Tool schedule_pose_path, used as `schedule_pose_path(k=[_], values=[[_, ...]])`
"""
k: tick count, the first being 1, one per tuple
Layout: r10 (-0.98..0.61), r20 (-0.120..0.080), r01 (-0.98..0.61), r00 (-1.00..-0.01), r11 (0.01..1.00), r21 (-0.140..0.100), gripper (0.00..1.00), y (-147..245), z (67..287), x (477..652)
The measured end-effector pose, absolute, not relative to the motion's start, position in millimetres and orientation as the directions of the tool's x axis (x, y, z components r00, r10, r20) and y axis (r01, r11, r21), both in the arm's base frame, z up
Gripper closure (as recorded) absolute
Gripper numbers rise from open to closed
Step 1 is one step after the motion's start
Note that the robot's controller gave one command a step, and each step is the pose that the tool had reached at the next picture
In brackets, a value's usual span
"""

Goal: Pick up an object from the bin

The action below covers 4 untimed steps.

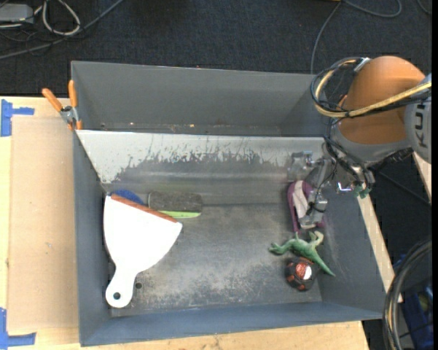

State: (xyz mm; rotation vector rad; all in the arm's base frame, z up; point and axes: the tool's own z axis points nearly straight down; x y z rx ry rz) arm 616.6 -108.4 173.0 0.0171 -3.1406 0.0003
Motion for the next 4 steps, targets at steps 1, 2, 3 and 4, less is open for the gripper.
schedule_pose_path(k=[1, 2, 3, 4], values=[[-0.011, 0.001, -0.011, -1.000, 1.000, 0.000, 0.00, -109, 173, 616.5], [-0.001, 0.001, -0.001, -1.000, 1.000, 0.000, 0.00, -145, 137, 587.3], [-0.005, -0.008, -0.005, -1.000, 1.000, 0.000, 0.00, -152, 125, 589.9], [0.110, 0.002, 0.110, -0.994, 0.994, 0.002, 0.00, -152, 103, 578.9]])
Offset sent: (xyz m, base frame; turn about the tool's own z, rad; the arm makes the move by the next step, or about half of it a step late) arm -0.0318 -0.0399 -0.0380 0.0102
